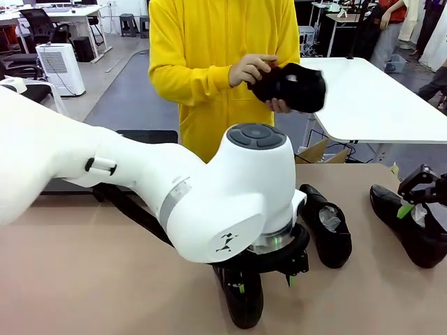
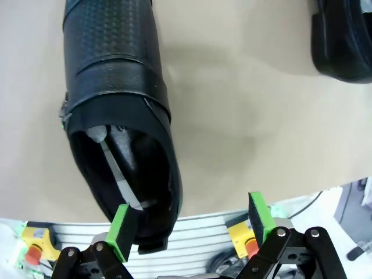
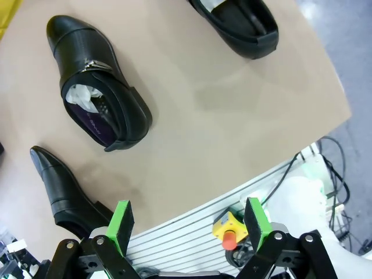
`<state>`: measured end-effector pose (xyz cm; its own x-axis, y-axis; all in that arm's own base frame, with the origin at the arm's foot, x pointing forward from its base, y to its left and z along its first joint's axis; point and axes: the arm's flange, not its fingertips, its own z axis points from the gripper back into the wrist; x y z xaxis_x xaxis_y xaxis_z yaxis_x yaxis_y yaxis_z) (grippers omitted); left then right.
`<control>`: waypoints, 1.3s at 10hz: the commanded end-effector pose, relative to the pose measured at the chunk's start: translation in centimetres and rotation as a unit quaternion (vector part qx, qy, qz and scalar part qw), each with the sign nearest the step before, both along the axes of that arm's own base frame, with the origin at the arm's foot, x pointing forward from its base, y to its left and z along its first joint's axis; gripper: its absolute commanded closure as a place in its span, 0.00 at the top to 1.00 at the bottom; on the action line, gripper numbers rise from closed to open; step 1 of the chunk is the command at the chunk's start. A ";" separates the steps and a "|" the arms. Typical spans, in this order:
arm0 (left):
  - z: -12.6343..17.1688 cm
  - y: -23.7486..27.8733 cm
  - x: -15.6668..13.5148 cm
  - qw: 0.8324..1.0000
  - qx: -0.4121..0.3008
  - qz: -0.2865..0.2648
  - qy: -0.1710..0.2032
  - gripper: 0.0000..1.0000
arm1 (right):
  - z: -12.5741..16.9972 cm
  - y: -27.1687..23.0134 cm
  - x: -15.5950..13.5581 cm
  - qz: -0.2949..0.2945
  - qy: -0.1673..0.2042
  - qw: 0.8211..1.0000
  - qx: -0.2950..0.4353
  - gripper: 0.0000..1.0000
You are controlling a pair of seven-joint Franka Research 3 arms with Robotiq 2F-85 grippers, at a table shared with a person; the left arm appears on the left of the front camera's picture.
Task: Organize the shoes by placing them on the stand.
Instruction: Place the Shoe from the middle of the table onto the Shoes Stand.
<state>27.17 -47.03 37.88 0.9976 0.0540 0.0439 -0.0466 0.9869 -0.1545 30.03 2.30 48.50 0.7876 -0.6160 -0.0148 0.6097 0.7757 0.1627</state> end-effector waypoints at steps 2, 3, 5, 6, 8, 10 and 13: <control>-0.4 -1.8 1.1 0.997 0.006 0.044 -0.066 1.00 | 0.0 -0.1 0.0 0.002 -0.001 1.000 0.001 1.00; -0.7 -2.0 1.2 0.995 0.012 0.048 -0.082 1.00 | 0.0 -0.1 0.0 0.002 -0.001 1.000 0.001 1.00; -1.8 -2.7 1.4 0.996 0.030 0.045 -0.073 1.00 | 0.0 -0.1 0.0 0.002 -0.001 1.000 0.001 1.00; -2.0 -2.9 1.6 0.996 0.025 0.056 -0.070 1.00 | 0.0 -0.1 0.0 0.002 -0.001 1.000 0.001 1.00; -2.3 -3.2 2.2 0.996 0.026 0.052 -0.064 1.00 | 0.0 -0.1 0.0 0.002 -0.001 1.000 0.001 1.00; -2.5 -3.1 2.5 0.996 0.029 0.046 -0.069 0.78 | 0.0 -0.1 0.0 0.002 -0.001 1.000 0.001 1.00; -2.4 -2.9 2.7 0.996 0.043 0.043 -0.072 0.28 | 0.0 -0.1 0.0 0.002 -0.001 1.000 0.001 1.00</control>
